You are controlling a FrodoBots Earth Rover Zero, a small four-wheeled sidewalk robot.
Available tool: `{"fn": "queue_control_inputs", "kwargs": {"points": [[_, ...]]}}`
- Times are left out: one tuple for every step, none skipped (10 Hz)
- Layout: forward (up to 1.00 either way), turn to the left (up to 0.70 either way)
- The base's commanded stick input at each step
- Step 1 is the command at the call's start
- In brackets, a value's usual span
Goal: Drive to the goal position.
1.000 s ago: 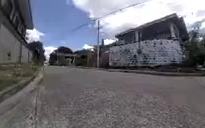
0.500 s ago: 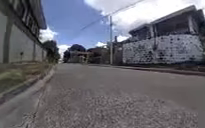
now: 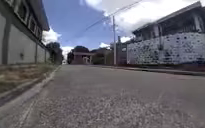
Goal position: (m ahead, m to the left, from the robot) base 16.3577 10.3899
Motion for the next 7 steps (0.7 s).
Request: {"fn": "queue_control_inputs", "kwargs": {"points": [[0.70, 0.00], [0.70, 0.00], [0.70, 0.00], [0.70, 0.00], [0.70, 0.00], [0.70, 0.14], [0.70, 0.35]]}}
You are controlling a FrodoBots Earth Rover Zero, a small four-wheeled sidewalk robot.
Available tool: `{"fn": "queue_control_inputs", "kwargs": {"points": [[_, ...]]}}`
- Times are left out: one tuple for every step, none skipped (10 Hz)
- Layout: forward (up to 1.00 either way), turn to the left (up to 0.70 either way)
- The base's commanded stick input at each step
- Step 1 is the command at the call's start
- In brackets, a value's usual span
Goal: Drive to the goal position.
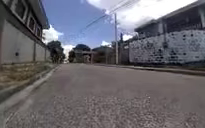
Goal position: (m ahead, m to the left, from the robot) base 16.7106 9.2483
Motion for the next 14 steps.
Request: {"fn": "queue_control_inputs", "kwargs": {"points": [[0.70, 0.35], [0.70, 0.35], [0.70, 0.35], [0.70, 0.35], [0.70, 0.35], [0.70, 0.35], [0.70, 0.35], [0.70, 0.35], [0.70, 0.00], [0.70, 0.00], [0.70, 0.00], [0.70, 0.00], [0.70, 0.00], [0.70, 0.00]]}}
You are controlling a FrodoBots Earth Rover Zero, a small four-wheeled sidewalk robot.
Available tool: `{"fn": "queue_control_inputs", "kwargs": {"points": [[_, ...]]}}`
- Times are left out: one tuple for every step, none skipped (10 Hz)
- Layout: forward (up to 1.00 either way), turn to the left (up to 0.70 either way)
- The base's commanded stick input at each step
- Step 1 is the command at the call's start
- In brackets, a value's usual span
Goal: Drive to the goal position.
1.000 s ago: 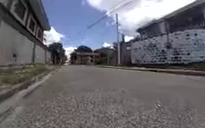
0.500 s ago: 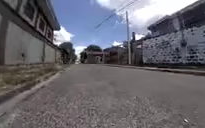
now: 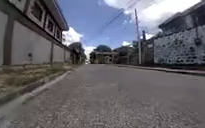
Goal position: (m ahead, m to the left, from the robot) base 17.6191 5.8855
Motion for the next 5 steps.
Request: {"fn": "queue_control_inputs", "kwargs": {"points": [[0.70, 0.00], [0.70, 0.00], [0.70, 0.00], [0.70, 0.00], [0.70, 0.00]]}}
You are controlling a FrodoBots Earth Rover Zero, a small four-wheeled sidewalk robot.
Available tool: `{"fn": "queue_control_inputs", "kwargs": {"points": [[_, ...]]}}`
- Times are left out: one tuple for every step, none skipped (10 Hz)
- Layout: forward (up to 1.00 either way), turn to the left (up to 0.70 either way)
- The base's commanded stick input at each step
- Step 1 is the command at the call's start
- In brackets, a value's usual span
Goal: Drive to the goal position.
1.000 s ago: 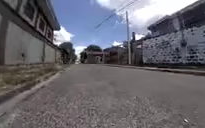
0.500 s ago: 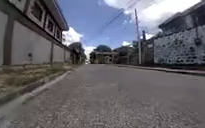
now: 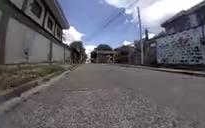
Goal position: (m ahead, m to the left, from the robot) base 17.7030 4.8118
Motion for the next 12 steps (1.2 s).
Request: {"fn": "queue_control_inputs", "kwargs": {"points": [[0.70, 0.00], [0.70, 0.00], [0.70, 0.00], [0.70, 0.10], [0.70, 0.35], [0.70, 0.35], [0.70, 0.35], [0.70, 0.35], [0.70, 0.35], [0.70, 0.35], [0.70, 0.35], [0.70, 0.35]]}}
